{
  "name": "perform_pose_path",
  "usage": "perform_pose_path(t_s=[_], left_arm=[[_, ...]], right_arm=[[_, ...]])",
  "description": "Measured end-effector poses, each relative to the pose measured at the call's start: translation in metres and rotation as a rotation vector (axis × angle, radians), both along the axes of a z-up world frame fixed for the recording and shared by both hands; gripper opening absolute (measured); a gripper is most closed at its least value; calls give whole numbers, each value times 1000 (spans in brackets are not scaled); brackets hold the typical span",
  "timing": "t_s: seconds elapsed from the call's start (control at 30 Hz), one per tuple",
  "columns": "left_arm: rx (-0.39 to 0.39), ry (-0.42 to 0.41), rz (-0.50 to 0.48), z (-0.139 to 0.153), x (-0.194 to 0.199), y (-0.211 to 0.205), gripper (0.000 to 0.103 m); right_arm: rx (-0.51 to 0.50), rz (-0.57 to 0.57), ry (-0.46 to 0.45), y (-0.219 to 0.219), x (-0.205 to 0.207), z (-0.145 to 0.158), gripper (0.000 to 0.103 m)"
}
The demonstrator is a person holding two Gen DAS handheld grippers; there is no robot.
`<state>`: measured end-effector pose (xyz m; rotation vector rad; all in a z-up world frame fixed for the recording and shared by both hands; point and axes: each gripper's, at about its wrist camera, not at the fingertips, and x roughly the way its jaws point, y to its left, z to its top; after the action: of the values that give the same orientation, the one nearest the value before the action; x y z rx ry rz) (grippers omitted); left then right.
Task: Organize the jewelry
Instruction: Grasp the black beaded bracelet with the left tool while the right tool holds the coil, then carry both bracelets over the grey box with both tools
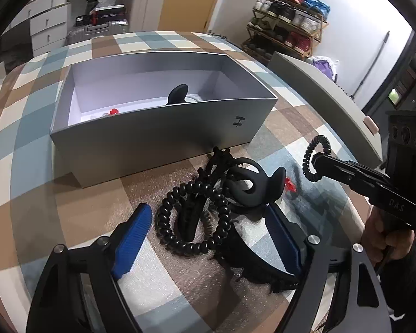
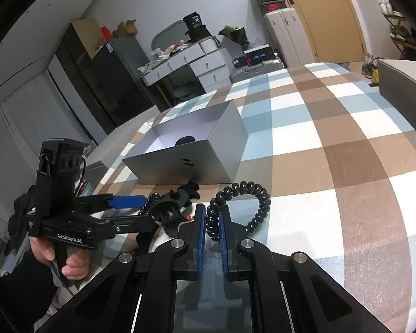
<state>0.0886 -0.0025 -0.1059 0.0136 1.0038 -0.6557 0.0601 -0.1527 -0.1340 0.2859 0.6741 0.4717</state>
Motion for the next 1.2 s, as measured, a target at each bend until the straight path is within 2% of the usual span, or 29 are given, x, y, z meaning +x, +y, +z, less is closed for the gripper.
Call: perform_pose_path(t_s=[0.13, 0.2, 0.27, 0.4, 0.53, 0.67, 0.73, 0.87, 1.03, 1.2], left_arm=[[-3, -9, -16, 0, 3, 5, 65], [-3, -12, -23, 0, 3, 8, 53], [5, -16, -37, 0, 3, 8, 46], [43, -33, -63, 0, 0, 6, 40], [88, -69, -60, 2, -7, 5, 39], [96, -90, -50, 4, -13, 8, 39], [80, -89, -45, 6, -13, 11, 39], [-15, -86, -25, 19, -17, 20, 39], [-57, -129, -9, 36, -24, 23, 39], [-61, -198, 10, 55, -29, 22, 39]], right_arm=[[-14, 0, 3, 2, 0, 0, 9], [-19, -5, 7, 3, 1, 0, 9], [-26, -9, 12, 4, 2, -1, 9], [-46, -22, 20, 7, 3, -1, 9], [-54, -34, 22, 8, 3, 0, 9], [-63, -38, 19, 10, 2, 2, 9], [-66, -38, 15, 12, 1, 4, 9], [-73, -37, 1, 15, -2, 9, 9], [-82, -30, -21, 20, -6, 17, 9], [-76, -26, -50, 24, -7, 29, 9]])
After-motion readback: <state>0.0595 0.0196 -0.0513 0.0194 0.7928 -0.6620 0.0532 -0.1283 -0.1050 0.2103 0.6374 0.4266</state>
